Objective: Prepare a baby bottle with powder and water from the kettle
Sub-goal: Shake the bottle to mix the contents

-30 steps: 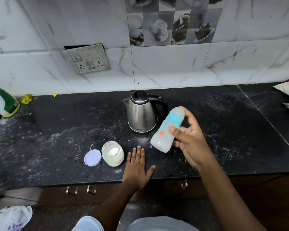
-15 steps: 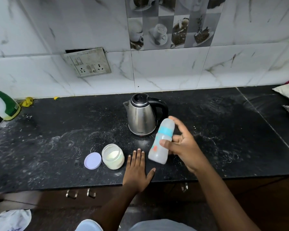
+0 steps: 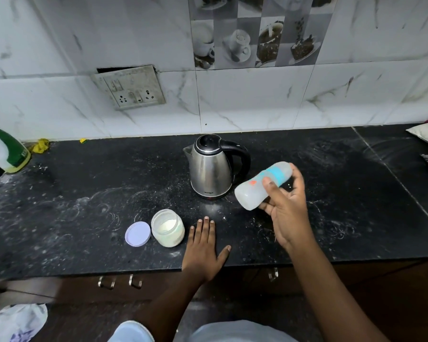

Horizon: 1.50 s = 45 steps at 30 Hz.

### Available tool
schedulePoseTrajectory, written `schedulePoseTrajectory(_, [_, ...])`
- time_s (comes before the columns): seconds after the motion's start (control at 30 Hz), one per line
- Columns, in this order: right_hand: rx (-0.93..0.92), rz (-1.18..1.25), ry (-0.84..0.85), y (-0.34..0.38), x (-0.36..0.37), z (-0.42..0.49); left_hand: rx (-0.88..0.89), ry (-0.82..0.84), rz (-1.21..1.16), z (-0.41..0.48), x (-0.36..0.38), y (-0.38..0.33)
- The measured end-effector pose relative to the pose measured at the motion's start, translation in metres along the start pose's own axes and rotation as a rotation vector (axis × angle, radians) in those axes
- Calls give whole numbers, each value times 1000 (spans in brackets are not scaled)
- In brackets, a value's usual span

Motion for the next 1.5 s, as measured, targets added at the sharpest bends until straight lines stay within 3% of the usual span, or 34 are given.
schedulePoseTrajectory(0.2, [22, -194, 290, -7, 22, -14, -4, 1, -3, 0, 1, 0])
schedulePoseTrajectory(0.4, [10, 55, 5, -5, -3, 2, 3, 8, -8, 0, -1, -1])
schedulePoseTrajectory(0.6, [34, -124, 232, -11, 15, -11, 4, -5, -12, 0, -1, -1])
schedulePoseTrajectory(0.8, [-4, 49, 6, -6, -8, 3, -4, 9, -5, 0, 1, 1])
schedulePoseTrajectory(1.0, [24, -160, 279, -10, 16, -12, -5, 13, -13, 0, -1, -1])
schedulePoseTrajectory(1.17, [-13, 6, 64, -1, -4, 3, -4, -6, -22, 0, -1, 0])
schedulePoseTrajectory(1.37, [38, -149, 228, -12, 10, -8, -17, 25, -5, 0, -2, -2])
schedulePoseTrajectory(1.5, [9, -1, 67, -3, -6, 2, -8, 4, -15, -1, -2, -2])
Point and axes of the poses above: each hand's wrist, its own z-axis towards the middle knuckle, its own x-axis out of the palm, y = z × x, the point moved 8 cm from there along z, towards the middle knuckle, and after that the axes turned 15 degrees about -z, right-handed, at the moved point
